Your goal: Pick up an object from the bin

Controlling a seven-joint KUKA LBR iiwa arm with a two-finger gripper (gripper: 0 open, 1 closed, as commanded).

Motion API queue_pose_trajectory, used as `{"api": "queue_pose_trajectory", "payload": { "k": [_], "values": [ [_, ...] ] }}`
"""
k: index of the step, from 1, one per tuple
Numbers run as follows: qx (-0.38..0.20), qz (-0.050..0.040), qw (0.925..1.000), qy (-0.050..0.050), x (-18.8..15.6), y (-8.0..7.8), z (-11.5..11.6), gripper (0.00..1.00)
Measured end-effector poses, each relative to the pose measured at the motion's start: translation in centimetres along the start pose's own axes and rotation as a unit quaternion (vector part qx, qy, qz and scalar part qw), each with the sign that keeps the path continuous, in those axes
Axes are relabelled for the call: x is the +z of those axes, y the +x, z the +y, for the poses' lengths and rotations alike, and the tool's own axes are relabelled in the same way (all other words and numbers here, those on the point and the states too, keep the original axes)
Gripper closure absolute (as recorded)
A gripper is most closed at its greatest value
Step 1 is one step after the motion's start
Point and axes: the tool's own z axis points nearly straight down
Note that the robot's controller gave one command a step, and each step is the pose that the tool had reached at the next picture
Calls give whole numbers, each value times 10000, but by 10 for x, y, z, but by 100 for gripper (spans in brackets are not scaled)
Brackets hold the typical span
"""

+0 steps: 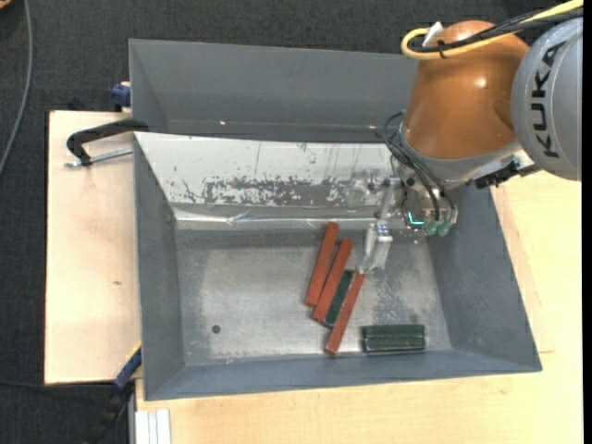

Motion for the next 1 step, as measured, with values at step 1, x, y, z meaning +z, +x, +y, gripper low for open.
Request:
{"api": "queue_pose_trajectory", "payload": {
  "k": [1],
  "values": [
    [3,-44,10000,-2,-5,-1,0,0]
  ]
}}
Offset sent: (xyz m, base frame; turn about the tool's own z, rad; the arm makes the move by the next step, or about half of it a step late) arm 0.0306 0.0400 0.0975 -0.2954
